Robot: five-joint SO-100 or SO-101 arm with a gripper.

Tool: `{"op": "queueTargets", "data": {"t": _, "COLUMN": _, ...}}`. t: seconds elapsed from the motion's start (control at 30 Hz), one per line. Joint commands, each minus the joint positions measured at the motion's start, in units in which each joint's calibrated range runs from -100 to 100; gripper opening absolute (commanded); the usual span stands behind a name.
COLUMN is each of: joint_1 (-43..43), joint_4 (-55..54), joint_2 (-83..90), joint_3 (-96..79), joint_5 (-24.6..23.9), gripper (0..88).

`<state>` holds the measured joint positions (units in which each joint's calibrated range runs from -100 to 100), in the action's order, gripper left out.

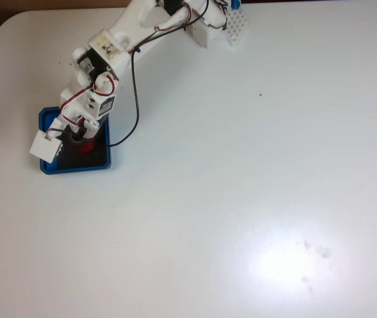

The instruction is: Pick the red roll and drop it in the blue box

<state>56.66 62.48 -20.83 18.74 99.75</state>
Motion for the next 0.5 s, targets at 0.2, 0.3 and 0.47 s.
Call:
{"op": "queueTargets", "data": {"t": 0.2, "joint_1": 0.65, "joint_4": -0.60, "joint_2": 0.85, "joint_3": 3.81, "joint_5": 0.25, "gripper": 10.2}}
{"op": "queueTargets", "data": {"t": 0.3, "joint_1": 0.75, "joint_4": -0.52, "joint_2": 2.44, "joint_3": 2.73, "joint_5": 0.25, "gripper": 10.2}}
{"op": "queueTargets", "data": {"t": 0.47, "joint_1": 0.75, "joint_4": -0.52, "joint_2": 13.97, "joint_3": -4.10, "joint_5": 0.25, "gripper": 10.2}}
